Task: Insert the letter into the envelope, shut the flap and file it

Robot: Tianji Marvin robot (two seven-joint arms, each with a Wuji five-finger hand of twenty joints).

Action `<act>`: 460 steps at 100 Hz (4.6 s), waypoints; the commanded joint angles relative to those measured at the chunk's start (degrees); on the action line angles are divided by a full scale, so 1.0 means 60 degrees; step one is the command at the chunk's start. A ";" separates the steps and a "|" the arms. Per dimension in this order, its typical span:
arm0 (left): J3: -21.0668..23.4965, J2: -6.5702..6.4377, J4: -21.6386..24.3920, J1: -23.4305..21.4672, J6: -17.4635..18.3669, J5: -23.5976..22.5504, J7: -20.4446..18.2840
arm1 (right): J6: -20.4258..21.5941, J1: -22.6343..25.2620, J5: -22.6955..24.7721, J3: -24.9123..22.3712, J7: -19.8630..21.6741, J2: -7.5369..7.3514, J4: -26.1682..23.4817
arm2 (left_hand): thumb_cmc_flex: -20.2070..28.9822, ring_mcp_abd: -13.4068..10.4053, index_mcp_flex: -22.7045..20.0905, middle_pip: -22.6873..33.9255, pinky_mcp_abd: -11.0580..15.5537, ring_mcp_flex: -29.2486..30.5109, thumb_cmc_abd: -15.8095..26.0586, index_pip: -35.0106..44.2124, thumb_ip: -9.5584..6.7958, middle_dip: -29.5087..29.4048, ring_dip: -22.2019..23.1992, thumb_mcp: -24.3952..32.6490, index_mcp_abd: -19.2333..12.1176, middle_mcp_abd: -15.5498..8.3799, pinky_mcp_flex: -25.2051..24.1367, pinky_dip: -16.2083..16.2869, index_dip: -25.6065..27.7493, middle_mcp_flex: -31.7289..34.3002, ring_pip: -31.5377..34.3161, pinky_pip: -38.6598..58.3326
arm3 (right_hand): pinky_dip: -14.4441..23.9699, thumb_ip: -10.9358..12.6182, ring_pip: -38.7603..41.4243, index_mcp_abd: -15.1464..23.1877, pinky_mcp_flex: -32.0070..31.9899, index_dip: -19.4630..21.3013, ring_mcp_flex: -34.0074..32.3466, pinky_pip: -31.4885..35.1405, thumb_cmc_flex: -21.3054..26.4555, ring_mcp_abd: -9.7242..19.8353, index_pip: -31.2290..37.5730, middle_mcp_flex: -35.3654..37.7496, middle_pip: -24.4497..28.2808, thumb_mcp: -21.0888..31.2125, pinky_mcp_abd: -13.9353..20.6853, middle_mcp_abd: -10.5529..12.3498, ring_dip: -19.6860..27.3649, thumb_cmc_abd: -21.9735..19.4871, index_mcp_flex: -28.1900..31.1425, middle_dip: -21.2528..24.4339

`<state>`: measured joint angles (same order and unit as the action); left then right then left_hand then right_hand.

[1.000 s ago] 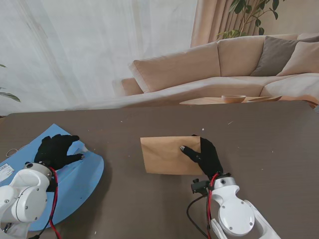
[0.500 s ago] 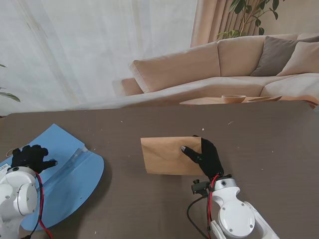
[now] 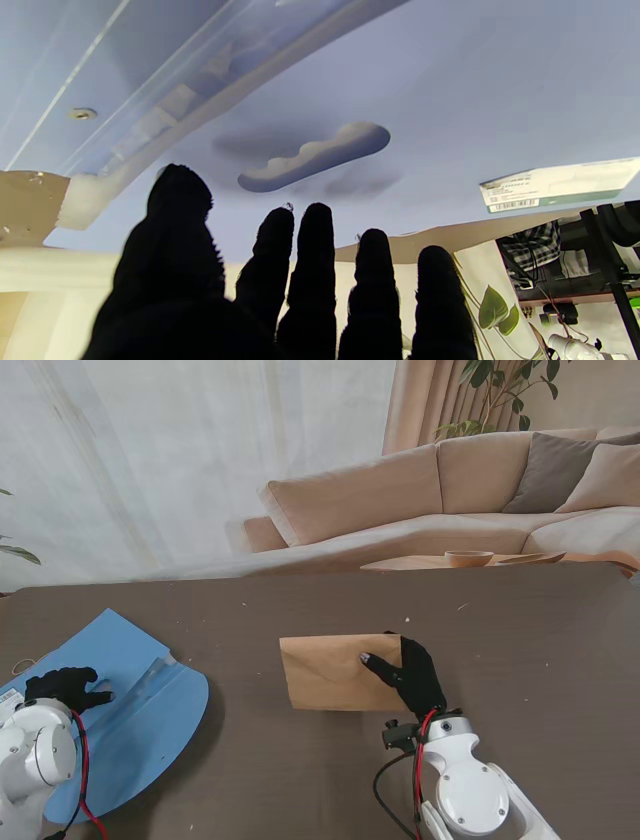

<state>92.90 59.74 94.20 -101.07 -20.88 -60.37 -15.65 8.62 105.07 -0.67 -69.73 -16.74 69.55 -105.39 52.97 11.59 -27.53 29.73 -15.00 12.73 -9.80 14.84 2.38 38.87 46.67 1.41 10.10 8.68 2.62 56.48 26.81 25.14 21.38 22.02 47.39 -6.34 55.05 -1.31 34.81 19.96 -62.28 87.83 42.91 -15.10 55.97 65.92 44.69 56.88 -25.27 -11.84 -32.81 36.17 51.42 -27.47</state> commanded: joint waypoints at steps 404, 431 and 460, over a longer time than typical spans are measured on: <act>0.0018 0.0107 0.0121 -0.1419 0.0447 -0.0907 0.0902 | -0.0026 -0.0008 -0.0279 0.0135 0.0130 0.0083 -0.0034 | -0.0353 -0.1556 0.2313 -0.4547 0.1622 -0.1761 -0.1360 0.5222 -0.0106 -0.3000 -0.4520 0.4070 0.1514 -0.1777 -0.1339 -0.1848 0.6847 -0.3043 -0.3139 -0.1636 | 0.0093 -0.0031 0.0379 0.0278 -0.0357 0.0171 0.0068 0.0435 0.0455 -0.0100 0.0198 0.0247 0.0123 0.0312 -0.0024 0.0013 -0.0116 0.0069 0.0301 -0.0067; 0.0321 0.0189 0.0535 -0.1674 0.0706 -0.0475 0.1218 | -0.0015 -0.0002 -0.0275 0.0133 0.0126 0.0083 -0.0031 | 0.1478 -0.1445 0.1043 -0.4273 0.1535 -0.1792 -0.1163 0.4834 -0.0081 -0.1432 -0.3360 0.2572 0.1369 -0.1560 -0.1401 -0.1277 0.5808 -0.3094 -0.2886 -0.1471 | 0.0100 -0.0030 0.0384 0.0291 -0.0354 0.0175 0.0073 0.0451 0.0449 -0.0104 0.0193 0.0247 0.0128 0.0311 -0.0018 0.0011 -0.0114 0.0065 0.0303 -0.0064; 0.0715 0.0252 0.1121 -0.1918 0.1135 0.0082 0.1226 | 0.0060 -0.0069 -0.0234 0.0196 0.0145 0.0077 0.0035 | 0.2049 -0.1250 0.0900 -0.3086 0.1279 -0.1906 -0.1000 0.6336 -0.0075 -0.0738 -0.1858 0.2277 0.1600 -0.1103 -0.1090 -0.0410 0.6498 -0.2751 -0.2539 -0.1062 | 0.0099 -0.0043 0.0382 0.0305 -0.0358 0.0155 0.0082 0.0444 0.0440 -0.0100 0.0164 0.0237 0.0111 0.0287 -0.0037 0.0022 -0.0109 0.0041 0.0281 -0.0047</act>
<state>96.93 60.98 99.12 -111.93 -14.88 -59.93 -7.05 8.70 104.57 -2.06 -68.94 -16.73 69.73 -105.21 59.45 3.10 -19.89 8.59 -6.39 2.33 -19.85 43.04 3.13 33.47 32.33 14.14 19.93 1.88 -4.56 52.13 61.75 7.92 5.36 14.94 47.39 -6.35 55.91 -1.31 32.76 19.97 -62.29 88.50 42.91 -15.12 55.97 65.92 44.72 56.88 -25.27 -11.84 -32.81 36.17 51.57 -27.54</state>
